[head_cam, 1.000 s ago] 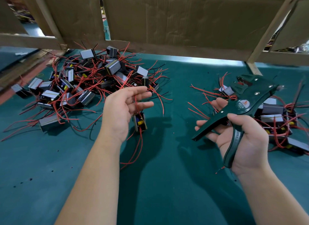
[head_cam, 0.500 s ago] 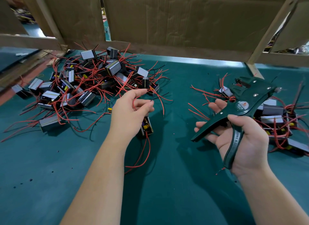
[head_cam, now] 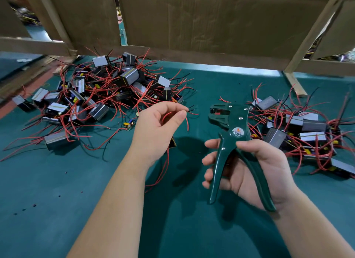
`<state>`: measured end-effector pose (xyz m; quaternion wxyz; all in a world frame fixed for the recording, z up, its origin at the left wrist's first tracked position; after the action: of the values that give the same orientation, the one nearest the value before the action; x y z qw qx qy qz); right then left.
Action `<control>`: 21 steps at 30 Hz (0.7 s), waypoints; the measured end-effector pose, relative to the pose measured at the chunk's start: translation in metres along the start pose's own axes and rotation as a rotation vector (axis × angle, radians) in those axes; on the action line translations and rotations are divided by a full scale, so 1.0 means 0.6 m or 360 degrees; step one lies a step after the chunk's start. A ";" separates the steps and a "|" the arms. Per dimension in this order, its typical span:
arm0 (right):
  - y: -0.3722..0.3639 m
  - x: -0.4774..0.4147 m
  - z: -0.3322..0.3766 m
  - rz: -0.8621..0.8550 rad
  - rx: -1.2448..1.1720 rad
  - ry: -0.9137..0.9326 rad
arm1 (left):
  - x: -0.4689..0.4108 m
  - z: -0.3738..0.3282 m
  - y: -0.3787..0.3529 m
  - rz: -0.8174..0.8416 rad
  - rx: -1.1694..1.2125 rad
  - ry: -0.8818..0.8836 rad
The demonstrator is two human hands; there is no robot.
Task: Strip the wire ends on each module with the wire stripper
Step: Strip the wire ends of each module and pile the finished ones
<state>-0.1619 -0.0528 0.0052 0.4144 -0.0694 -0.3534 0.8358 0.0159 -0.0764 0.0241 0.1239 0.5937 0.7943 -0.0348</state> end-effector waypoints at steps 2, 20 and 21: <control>-0.006 0.001 -0.003 0.0059 0.0011 -0.0017 | 0.004 -0.008 -0.004 -0.0013 -0.0071 -0.0079; -0.019 0.002 -0.012 0.0185 0.0219 0.0008 | 0.023 -0.037 -0.018 -0.0131 -0.0180 -0.0308; -0.019 0.002 -0.012 0.0187 0.0220 0.0010 | 0.023 -0.036 -0.020 -0.0129 -0.0179 -0.0313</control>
<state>-0.1524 -0.0432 0.0077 0.3697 -0.0638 -0.2888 0.8808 -0.0023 -0.0624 0.0405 0.2330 0.5469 0.8023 -0.0531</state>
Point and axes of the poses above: each hand's wrist, its own x-axis away from the middle knuckle, its own y-axis out of the back of the hand, z = x × y, the point moved 5 cm from there along -x, towards the middle knuckle, and after that the axes turned 5 degrees about y, right-handed, at the moved point
